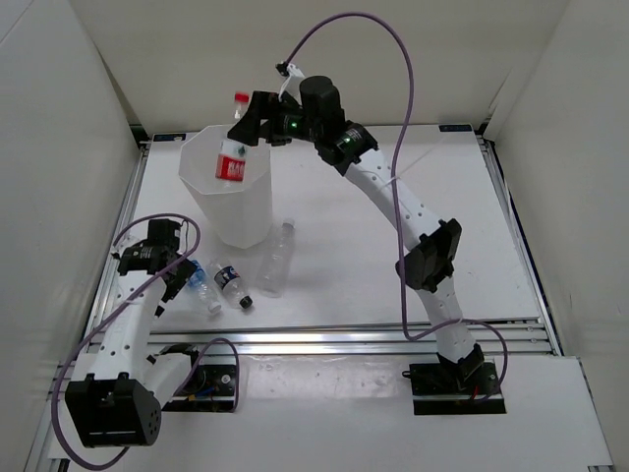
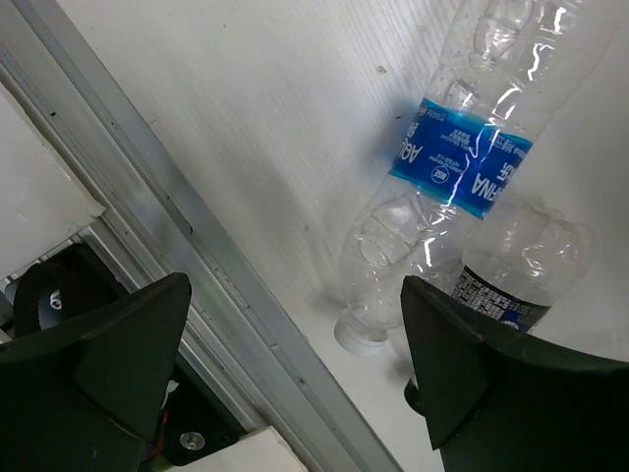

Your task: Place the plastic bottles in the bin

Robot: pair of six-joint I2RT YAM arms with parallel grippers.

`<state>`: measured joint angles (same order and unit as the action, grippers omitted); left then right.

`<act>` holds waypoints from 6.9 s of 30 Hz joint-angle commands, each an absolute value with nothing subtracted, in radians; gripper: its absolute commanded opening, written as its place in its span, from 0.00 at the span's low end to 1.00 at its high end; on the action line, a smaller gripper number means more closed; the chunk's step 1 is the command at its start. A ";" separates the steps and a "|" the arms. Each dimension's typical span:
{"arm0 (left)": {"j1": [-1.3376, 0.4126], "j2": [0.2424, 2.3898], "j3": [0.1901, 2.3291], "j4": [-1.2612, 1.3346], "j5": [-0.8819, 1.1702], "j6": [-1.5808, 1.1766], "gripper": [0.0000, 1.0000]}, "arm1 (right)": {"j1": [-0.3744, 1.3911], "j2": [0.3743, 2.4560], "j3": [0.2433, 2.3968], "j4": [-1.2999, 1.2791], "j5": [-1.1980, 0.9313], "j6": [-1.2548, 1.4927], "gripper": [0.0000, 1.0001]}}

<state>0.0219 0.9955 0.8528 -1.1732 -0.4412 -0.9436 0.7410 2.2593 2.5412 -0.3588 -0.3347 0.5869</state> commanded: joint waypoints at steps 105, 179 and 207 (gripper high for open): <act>0.046 0.893 0.670 -1.062 -0.345 -1.039 0.99 | 0.597 1.957 1.698 -0.684 -0.271 0.995 0.99; 0.008 0.882 0.764 -1.150 -0.290 -1.068 0.99 | 0.511 1.938 1.545 -0.196 -0.744 0.897 0.05; 0.026 0.914 1.011 -1.431 0.137 -1.072 0.99 | 0.742 2.241 2.563 -0.017 -0.190 0.623 0.36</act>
<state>0.0185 0.9176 0.9909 -1.3415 0.1059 -1.0958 0.7448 2.2639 2.5240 -0.1616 -0.2798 0.7071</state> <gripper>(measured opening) 0.990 0.431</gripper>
